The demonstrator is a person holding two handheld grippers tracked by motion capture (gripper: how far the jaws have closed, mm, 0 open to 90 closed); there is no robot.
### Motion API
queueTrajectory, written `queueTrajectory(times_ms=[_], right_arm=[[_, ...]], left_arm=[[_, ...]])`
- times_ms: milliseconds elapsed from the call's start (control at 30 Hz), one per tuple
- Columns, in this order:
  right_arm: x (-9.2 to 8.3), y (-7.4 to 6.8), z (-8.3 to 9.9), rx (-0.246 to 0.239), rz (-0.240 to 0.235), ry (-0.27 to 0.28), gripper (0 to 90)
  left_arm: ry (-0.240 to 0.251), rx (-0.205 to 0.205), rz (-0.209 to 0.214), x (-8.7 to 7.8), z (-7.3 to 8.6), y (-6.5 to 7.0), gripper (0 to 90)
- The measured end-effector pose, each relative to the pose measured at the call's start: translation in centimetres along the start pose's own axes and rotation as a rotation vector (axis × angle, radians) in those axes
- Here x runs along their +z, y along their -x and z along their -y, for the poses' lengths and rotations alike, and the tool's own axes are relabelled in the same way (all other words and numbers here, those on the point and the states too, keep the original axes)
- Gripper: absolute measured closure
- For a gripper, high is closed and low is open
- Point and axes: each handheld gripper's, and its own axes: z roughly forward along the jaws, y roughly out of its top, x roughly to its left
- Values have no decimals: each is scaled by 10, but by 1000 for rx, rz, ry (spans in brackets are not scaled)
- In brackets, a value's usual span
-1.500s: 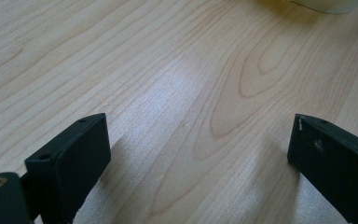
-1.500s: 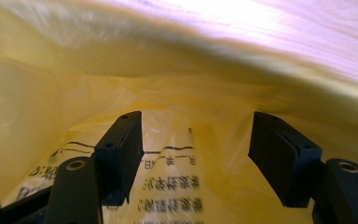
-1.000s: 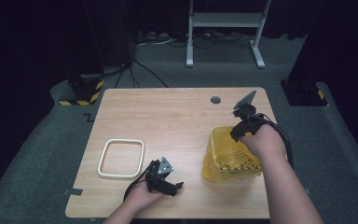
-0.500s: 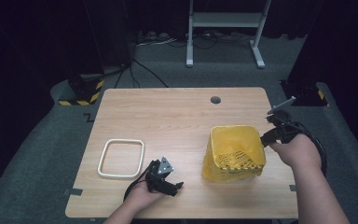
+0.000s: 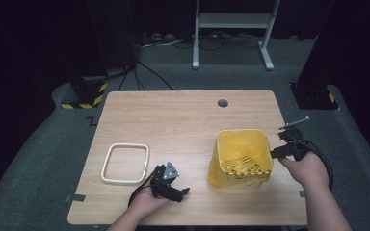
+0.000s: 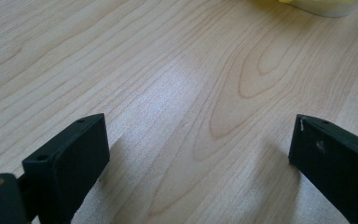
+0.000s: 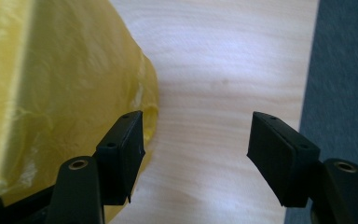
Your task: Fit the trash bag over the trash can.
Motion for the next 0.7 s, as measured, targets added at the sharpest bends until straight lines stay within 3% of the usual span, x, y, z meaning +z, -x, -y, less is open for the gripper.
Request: queueTrajectory(times_ms=[167,333,500,700], right_arm=[[0,-7,8,-95,-61,101,348],[-3,-22,16,-172,-98,196,354],[-5,-44,23,-206,-142,284,356],[-3,-76,36,-280,-204,392,354]], left_arm=[[7,-62,15,-4,-1,-8,83],[76,-96,-24,-18,-6,-15,86],[159,-141,-48,-33,-15,-17,90],[188,-154,-78,-48,-13,-22,91]])
